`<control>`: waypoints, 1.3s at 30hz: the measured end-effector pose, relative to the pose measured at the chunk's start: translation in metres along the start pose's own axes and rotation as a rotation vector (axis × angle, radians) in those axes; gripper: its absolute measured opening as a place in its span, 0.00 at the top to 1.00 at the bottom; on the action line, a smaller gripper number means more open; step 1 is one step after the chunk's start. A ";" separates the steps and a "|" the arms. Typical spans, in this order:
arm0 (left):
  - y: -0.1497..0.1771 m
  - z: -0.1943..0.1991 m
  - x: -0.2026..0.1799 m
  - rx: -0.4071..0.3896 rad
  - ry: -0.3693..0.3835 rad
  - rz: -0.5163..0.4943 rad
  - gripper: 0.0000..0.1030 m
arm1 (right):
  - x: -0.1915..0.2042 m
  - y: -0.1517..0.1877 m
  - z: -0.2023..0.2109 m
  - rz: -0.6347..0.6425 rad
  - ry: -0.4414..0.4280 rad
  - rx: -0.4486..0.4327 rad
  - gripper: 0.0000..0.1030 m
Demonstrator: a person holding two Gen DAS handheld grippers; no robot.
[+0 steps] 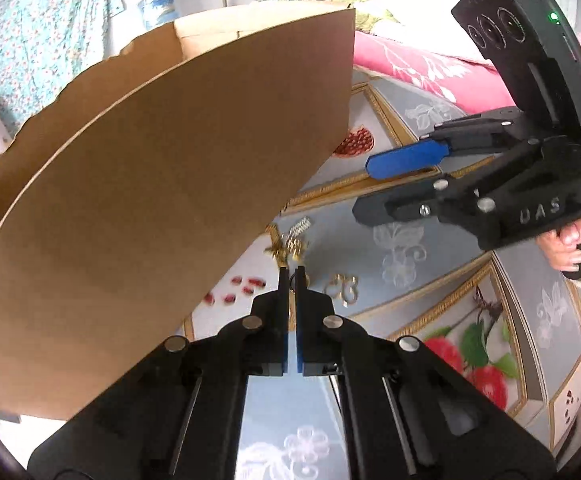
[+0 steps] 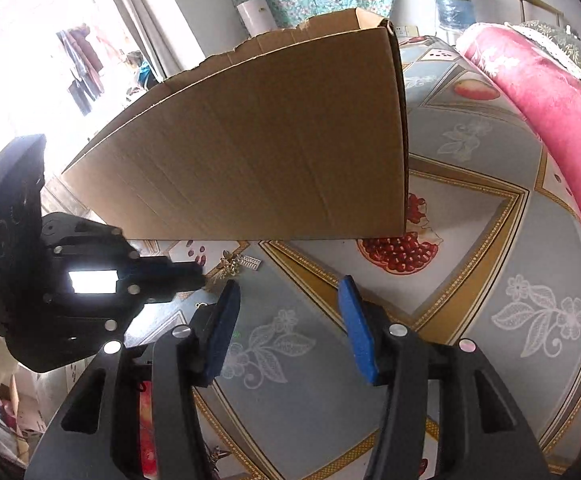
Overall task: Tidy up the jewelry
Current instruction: 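Move the left tool back to the gold jewelry and close on a piece, then close the right tool on a gold piece while the left tool holds its piece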
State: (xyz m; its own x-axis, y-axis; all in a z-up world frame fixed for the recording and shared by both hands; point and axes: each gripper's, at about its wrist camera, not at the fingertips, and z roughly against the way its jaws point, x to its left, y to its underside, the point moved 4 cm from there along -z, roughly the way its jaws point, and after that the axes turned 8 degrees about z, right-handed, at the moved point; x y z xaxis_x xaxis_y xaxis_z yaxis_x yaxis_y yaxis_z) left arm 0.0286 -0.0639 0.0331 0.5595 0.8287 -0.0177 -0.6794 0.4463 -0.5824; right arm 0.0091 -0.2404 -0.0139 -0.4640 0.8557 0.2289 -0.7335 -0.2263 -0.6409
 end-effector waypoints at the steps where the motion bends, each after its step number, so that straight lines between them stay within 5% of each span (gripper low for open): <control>1: 0.003 0.003 0.001 0.003 -0.002 0.010 0.98 | 0.000 0.001 0.001 0.005 0.004 0.002 0.51; 13: 0.049 0.037 0.027 -0.044 -0.071 0.173 1.00 | 0.036 -0.013 0.016 0.125 0.055 -0.019 0.51; 30: 0.060 0.072 0.030 -0.137 -0.007 0.252 1.00 | 0.054 -0.027 -0.026 0.268 0.066 0.048 0.53; 31: 0.061 0.073 0.031 -0.139 -0.005 0.258 1.00 | 0.055 -0.027 -0.031 0.271 0.063 0.058 0.54; 35: 0.064 0.072 0.035 -0.139 0.009 0.269 1.00 | 0.059 -0.030 -0.044 0.310 0.109 0.087 0.93; 39: 0.065 0.068 0.038 -0.139 0.011 0.277 1.00 | 0.063 -0.033 -0.045 0.318 0.161 0.097 0.95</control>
State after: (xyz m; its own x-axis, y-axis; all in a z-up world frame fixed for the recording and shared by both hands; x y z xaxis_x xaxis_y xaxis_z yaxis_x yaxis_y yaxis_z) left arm -0.0268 0.0202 0.0501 0.3671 0.9085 -0.1996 -0.7361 0.1526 -0.6595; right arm 0.0268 -0.1583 -0.0112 -0.5977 0.7962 -0.0939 -0.6125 -0.5290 -0.5874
